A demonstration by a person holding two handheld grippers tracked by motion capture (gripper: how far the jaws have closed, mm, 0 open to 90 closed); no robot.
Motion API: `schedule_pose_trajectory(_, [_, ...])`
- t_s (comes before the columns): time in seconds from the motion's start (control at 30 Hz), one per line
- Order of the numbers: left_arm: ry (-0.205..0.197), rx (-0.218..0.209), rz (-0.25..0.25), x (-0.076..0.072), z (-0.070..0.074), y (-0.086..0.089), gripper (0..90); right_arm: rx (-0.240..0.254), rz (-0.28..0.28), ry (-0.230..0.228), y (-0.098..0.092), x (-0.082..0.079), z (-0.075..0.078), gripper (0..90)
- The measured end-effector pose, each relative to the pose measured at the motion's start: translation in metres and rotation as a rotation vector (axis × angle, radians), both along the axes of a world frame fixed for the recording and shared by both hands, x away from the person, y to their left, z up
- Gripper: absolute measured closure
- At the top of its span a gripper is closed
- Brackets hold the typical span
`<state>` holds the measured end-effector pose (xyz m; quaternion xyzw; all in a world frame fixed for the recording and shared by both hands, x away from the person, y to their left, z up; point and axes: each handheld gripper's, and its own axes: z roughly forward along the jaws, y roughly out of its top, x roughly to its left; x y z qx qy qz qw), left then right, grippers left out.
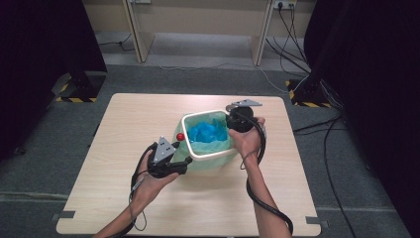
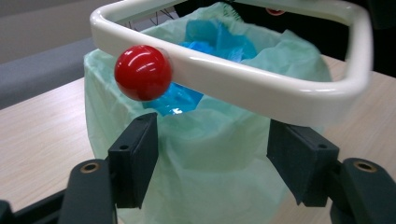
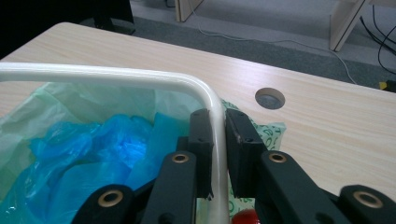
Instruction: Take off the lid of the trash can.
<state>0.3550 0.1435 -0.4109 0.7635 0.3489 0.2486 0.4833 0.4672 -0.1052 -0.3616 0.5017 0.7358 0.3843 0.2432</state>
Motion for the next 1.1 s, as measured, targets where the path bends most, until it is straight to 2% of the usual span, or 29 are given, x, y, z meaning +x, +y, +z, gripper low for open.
schedule_pose_trajectory(0.17, [-0.020, 0.007, -0.032, -0.010, 0.006, -0.006, 30.0, 0.034, -0.005, -0.006, -0.007, -0.001, 0.003, 81.4])
schedule_pose_trajectory(0.43, [-0.022, 0.002, -0.060, -0.017, 0.008, -0.013, 26.8, 0.073, -0.036, -0.026, -0.028, -0.007, 0.010, 81.0])
schedule_pose_trajectory(0.57, [-0.021, 0.001, -0.059, -0.017, 0.008, -0.012, 26.4, 0.099, -0.064, -0.033, -0.047, -0.010, 0.012, 81.1])
schedule_pose_trajectory(0.7, [-0.017, 0.004, -0.046, -0.016, 0.006, -0.006, 26.4, 0.094, -0.098, -0.041, -0.069, -0.014, 0.010, 81.0])
schedule_pose_trajectory(1.0, [-0.024, 0.002, -0.026, -0.017, 0.002, 0.010, 26.0, 0.173, -0.171, -0.041, -0.124, -0.030, -0.001, 80.9])
schedule_pose_trajectory(1.1, [-0.014, 0.005, -0.015, -0.017, -0.001, 0.017, 26.0, 0.193, -0.197, -0.033, -0.141, -0.035, -0.006, 80.9])
